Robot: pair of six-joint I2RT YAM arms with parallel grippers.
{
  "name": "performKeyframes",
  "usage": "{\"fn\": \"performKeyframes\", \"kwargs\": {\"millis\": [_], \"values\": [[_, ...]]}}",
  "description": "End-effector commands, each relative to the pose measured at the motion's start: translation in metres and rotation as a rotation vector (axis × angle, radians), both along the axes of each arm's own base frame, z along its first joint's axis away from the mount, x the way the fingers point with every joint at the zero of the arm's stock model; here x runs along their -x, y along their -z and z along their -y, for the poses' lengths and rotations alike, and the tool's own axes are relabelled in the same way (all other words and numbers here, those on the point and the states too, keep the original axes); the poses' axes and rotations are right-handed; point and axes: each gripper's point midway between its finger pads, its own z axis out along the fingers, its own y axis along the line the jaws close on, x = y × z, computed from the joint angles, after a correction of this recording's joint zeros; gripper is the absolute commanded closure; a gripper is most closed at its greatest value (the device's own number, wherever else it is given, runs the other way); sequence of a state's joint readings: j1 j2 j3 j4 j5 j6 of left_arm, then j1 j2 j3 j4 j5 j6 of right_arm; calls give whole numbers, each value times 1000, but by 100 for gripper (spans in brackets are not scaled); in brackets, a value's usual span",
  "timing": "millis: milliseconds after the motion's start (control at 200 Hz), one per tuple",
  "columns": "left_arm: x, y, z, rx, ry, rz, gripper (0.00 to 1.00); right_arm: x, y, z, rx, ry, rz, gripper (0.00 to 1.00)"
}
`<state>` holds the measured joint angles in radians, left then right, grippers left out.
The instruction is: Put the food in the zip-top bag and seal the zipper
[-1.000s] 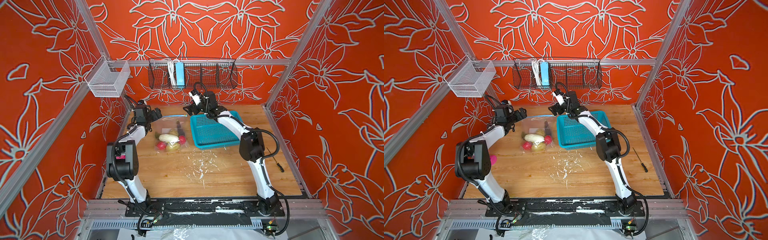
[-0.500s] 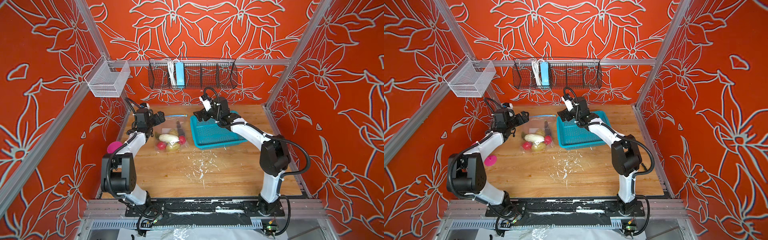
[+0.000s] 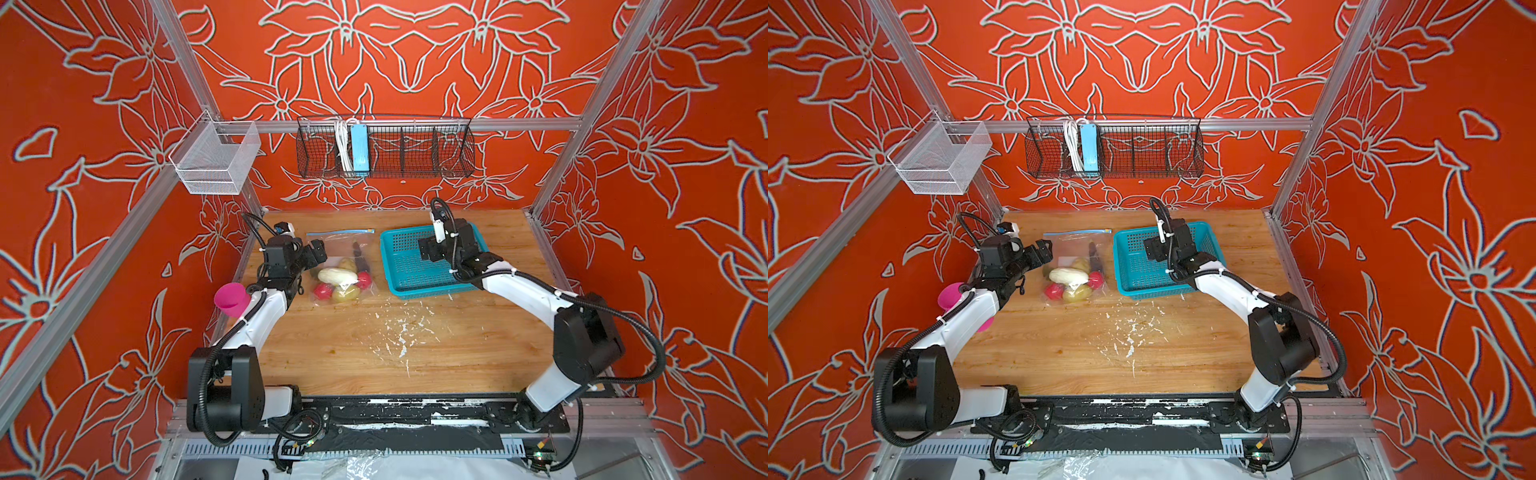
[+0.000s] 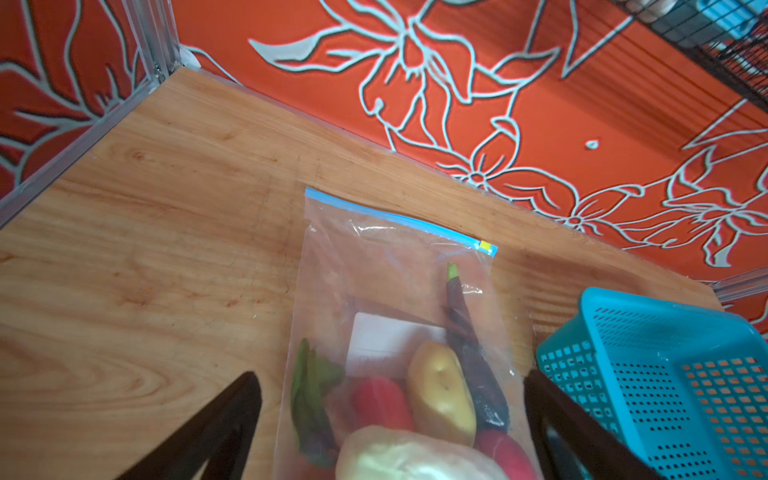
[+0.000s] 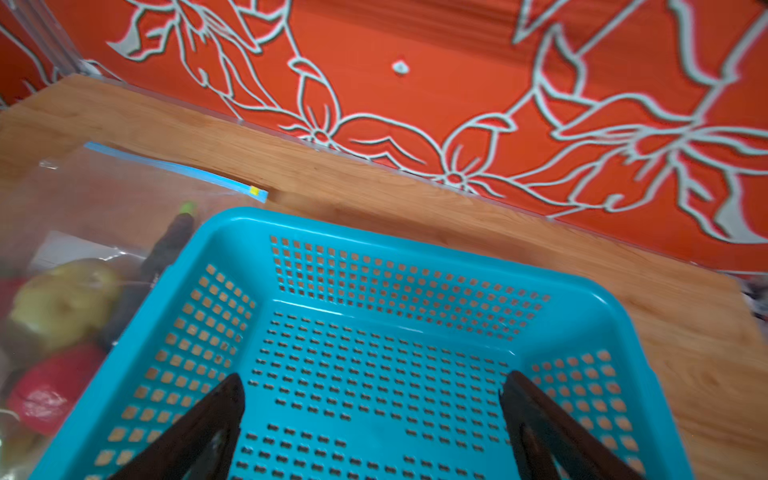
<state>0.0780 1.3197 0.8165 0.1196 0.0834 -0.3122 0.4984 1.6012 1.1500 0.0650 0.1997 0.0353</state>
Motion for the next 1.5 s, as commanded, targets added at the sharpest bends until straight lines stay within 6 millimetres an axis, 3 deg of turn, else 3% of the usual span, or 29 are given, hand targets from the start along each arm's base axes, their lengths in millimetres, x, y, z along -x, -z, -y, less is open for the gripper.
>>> {"fn": "performKeyframes", "kwargs": {"millis": [0,235,515,626,916,1126,1241,1366,1496], "values": [[10,9,-2,-27,-14,-6,3,7,-24,27,8,106,95,2],[27,39,-20,-85,-103,-53,3,36,-19,52,58,132,107,2],[49,59,-41,-145,-222,-117,3,65,-6,99,101,290,133,2],[52,57,-44,-169,-229,-109,3,74,0,111,103,319,141,2],[65,54,-50,-177,-269,-78,3,84,25,143,181,426,112,2],[76,52,-46,-190,-250,-38,3,85,43,153,189,436,71,2],[85,63,-50,-251,-245,-60,3,88,49,158,212,440,62,2],[76,75,-34,-258,-134,-1,3,92,50,166,195,470,75,2],[68,83,-38,-260,-153,-64,3,96,46,170,161,484,82,2]]}}
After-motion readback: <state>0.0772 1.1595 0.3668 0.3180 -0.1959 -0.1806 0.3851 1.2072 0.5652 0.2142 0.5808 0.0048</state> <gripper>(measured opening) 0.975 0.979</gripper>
